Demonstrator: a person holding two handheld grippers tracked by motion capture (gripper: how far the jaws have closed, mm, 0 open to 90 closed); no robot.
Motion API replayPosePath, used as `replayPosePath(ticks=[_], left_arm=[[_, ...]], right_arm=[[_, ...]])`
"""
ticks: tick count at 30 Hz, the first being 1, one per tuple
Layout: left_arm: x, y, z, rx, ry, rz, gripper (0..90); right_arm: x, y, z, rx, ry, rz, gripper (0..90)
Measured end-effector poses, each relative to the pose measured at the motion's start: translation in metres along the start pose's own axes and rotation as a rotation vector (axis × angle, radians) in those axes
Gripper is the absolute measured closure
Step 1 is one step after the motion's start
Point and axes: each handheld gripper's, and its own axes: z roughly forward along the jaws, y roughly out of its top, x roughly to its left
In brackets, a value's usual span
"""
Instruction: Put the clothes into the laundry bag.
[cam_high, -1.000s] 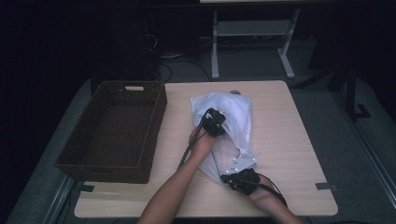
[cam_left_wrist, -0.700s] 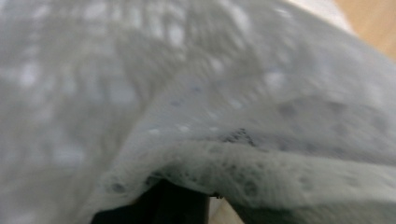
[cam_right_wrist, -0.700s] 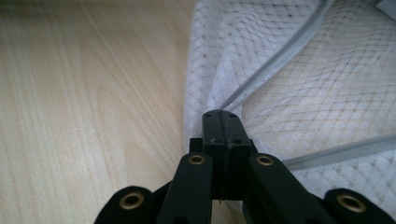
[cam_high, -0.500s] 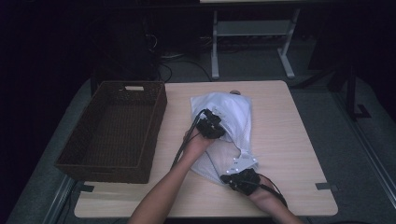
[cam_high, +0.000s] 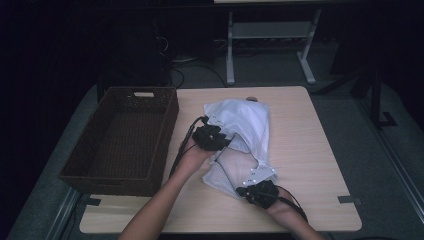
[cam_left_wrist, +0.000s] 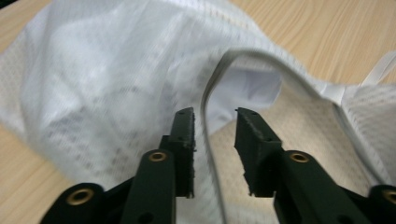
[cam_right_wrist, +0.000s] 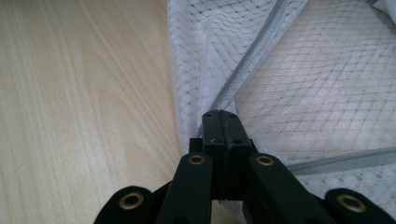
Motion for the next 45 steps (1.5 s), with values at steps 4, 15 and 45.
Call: replayPosePath(ticks=[4, 15, 45], left_arm=[[-0.004, 0.012, 0.012, -0.005, 0.021, 0.031, 56.3], [-0.004, 0.022, 0.016, -0.008, 0.02, 0.062, 89.5], [-0.042, -0.054, 0.02, 0.212, -0.142, 0.208, 85.1]], right_arm=[[0.0, 0.0, 0.0, -0.002, 0.0, 0.002, 90.0], [-0.001, -0.001, 0.0, -0.005, 0.009, 0.005, 90.0], [-0.077, -0.003, -0.015, 0.004, -0.156, 0.146, 87.7]])
